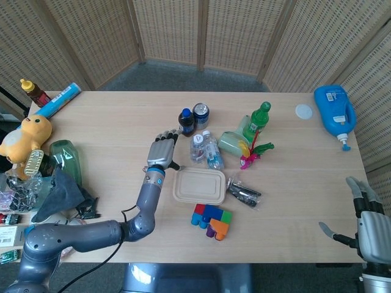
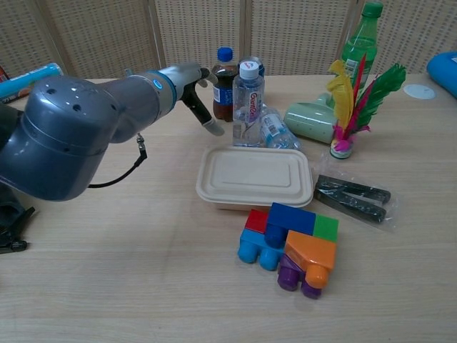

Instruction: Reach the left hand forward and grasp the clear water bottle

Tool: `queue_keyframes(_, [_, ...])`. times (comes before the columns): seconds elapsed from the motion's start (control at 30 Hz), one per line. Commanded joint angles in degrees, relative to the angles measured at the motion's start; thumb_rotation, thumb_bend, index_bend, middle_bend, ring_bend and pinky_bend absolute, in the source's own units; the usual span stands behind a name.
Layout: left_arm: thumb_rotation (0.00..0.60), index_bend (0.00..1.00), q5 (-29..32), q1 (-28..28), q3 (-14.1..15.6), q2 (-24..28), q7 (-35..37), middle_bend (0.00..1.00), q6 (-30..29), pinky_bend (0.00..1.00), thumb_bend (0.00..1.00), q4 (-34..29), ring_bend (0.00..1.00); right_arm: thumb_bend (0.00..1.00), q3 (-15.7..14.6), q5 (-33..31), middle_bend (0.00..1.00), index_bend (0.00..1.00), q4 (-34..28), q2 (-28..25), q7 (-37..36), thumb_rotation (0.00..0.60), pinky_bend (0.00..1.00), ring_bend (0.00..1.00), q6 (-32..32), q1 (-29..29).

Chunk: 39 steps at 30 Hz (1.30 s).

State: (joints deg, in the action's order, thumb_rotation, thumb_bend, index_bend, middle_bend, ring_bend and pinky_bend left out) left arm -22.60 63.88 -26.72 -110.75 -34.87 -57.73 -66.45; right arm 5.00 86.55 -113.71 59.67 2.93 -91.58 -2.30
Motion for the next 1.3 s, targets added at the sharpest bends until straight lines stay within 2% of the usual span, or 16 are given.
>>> queue_keyframes(0.03, [0.6, 0.0, -2.5, 1.6, -0.8, -3.4, 2.7, 0.0, 1.4, 0.0, 0.0, 4.7, 0.0, 0.0, 0.0, -0.2, 0.0, 0.0, 0.2, 0.0, -0.1, 0.565, 0.0, 0.0, 0.3, 0.2])
queue_keyframes(0.4, [0.6, 0.0, -8.0, 5.8, -4.4, -11.9, 10.6, 0.0, 4.1, 0.0, 0.0, 17.6, 0.0, 0.0, -0.3, -0.8, 0.0, 0.0, 0.4, 0.0, -0.6, 0.562, 0.0, 0.0, 1.5, 0.7])
queue_keyframes(0.77, [0.6, 0.01, -13.7, 9.7, -7.2, -18.4, 18.4, 0.0, 6.0, 0.0, 0.0, 29.7, 0.0, 0.0, -0.4, -1.7, 0.0, 0.0, 0.5, -0.5, -1.8, 0.566, 0.0, 0.0, 2.2, 0.9])
queue_keyframes(0.8, [0.6, 0.04, -14.9, 10.2, -7.5, -19.1, 19.9, 0.0, 5.3, 0.0, 0.0, 31.1, 0.0, 0.0, -0.4, -1.7, 0.0, 0.0, 0.5, -0.5, -1.9, 0.565, 0.0, 0.0, 2.3, 0.9])
queue_keyframes(0.83, [0.6, 0.12, -15.9, 10.5, -7.0, -19.3, 21.0, 0.0, 4.2, 0.0, 0.0, 31.9, 0.0, 0.0, -0.5, -1.7, 0.0, 0.0, 0.5, -0.6, -2.1, 0.563, 0.0, 0.0, 2.4, 0.9])
queue_keyframes(0.87, [0.6, 0.24, -16.3, 10.7, -6.2, -19.3, 21.8, 0.02, 3.2, 0.03, 0.0, 32.3, 0.01, 0.0, -0.5, -1.8, 0.0, 0.0, 0.5, -0.6, -2.2, 0.561, 0.0, 0.0, 2.5, 0.9])
queue_keyframes(0.97, [0.6, 0.44, -15.5, 11.2, -3.3, -19.3, 22.2, 0.17, 2.4, 0.19, 0.01, 32.8, 0.12, 0.0, -0.3, -2.3, 0.0, 0.0, 0.6, -0.7, -2.7, 0.561, 0.0, 0.0, 2.7, 1.0])
queue_keyframes(1.13, [0.6, 0.55, -11.9, 12.3, -0.2, -19.3, 20.8, 0.23, 2.6, 0.22, 0.02, 33.4, 0.13, 0.0, -0.5, -2.6, 0.0, 0.0, 0.6, -1.1, -3.4, 0.565, 0.0, 0.0, 3.2, 1.1])
queue_keyframes(1.23, [0.6, 0.65, -10.1, 12.8, 1.3, -19.3, 20.5, 0.4, 1.9, 0.32, 0.04, 33.6, 0.24, 0.0, -0.4, -2.7, 0.0, 0.0, 0.6, -1.4, -4.0, 0.567, 0.0, 0.0, 3.2, 1.1])
queue_keyframes(1.3, [0.6, 0.74, -9.5, 13.2, 2.2, -19.3, 21.0, 0.57, 0.4, 0.44, 0.07, 33.7, 0.37, 0.0, -0.3, -2.9, 0.0, 0.0, 0.7, -1.5, -4.4, 0.564, 0.0, 0.0, 3.2, 1.1])
